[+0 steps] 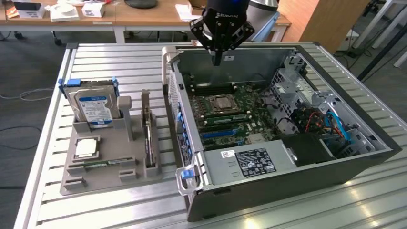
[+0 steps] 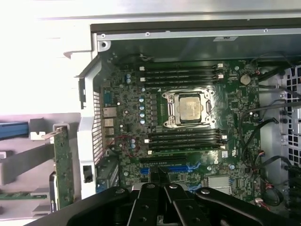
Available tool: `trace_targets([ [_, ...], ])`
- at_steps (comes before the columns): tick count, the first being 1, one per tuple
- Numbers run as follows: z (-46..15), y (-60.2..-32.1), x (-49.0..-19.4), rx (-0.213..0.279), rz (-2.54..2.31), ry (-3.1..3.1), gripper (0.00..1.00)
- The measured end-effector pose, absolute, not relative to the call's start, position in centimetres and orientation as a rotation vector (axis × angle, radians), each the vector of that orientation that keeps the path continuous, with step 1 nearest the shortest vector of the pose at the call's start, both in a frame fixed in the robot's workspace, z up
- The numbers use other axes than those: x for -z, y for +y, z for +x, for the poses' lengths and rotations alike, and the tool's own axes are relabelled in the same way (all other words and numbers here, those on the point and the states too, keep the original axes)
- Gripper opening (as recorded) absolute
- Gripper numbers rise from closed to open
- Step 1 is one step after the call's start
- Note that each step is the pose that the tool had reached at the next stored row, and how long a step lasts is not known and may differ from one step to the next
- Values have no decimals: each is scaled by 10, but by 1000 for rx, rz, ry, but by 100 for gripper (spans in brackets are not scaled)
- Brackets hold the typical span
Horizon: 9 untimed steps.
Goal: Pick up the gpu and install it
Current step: 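Reach for the gpu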
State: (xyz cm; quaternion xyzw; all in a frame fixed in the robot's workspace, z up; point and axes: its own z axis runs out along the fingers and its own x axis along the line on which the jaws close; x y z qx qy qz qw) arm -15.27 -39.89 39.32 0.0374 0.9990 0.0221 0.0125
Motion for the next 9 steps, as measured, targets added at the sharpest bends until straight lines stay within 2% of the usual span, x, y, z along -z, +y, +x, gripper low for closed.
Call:
trace_targets([
  [9, -177, -399, -393, -69, 117, 3114, 11],
])
